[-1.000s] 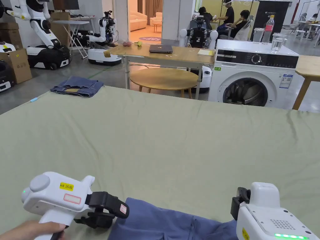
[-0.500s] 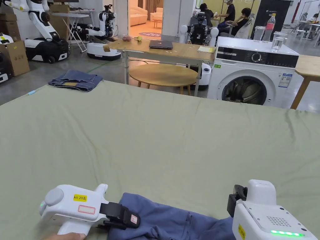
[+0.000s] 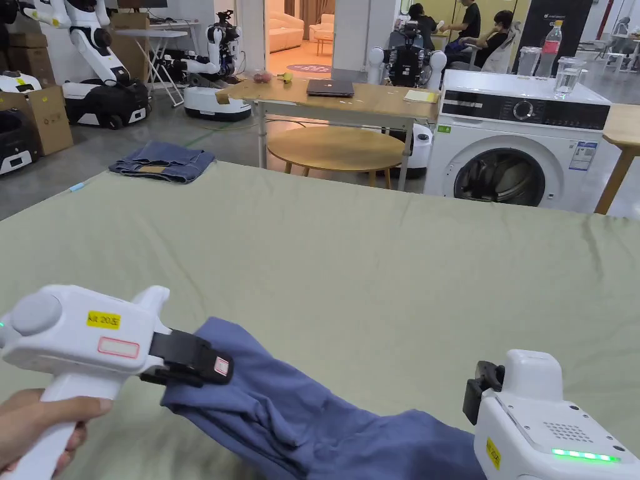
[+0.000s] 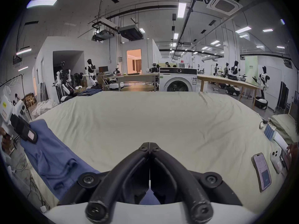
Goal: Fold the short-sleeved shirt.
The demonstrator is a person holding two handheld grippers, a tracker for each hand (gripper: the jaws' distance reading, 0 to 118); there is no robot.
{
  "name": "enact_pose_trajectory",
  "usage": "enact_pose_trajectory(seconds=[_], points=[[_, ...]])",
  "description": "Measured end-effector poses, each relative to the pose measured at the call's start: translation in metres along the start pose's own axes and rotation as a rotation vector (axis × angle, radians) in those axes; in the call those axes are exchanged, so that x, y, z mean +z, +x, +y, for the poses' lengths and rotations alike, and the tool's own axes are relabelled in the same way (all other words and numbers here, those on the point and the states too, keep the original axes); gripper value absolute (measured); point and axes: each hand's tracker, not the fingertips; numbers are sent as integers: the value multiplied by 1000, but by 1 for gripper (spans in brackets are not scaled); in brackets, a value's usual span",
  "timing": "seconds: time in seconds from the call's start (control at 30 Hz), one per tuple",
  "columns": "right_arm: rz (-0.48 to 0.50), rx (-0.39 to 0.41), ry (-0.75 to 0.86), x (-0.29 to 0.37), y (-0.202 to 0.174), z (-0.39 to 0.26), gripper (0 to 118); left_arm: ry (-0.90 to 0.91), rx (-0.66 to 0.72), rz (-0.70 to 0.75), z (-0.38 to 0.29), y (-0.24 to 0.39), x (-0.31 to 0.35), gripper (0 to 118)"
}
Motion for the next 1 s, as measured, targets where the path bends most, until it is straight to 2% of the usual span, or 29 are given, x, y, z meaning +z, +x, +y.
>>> enact_pose_trajectory(seconds=[0.13, 0.27, 0.37, 0.57, 0.83, 1.0], points=[[11, 7, 6, 0, -3, 1, 0, 9, -75, 175, 6, 23, 23, 6], [16, 4, 1, -1, -4, 0, 0, -38, -172, 261, 11, 42, 10, 6], [14, 2, -4, -2, -3, -1, 0, -86, -254, 292, 2, 80, -10, 6], [-3, 1, -8, 1, 5, -3, 0, -153, -341, 225, -14, 151, -55, 6], [-29, -11, -14, 5, 15, -4, 0, -305, -426, 216, -27, 197, -155, 6], [-45, -15, -18, 7, 21, -5, 0, -406, -391, 241, -46, 204, -207, 6]])
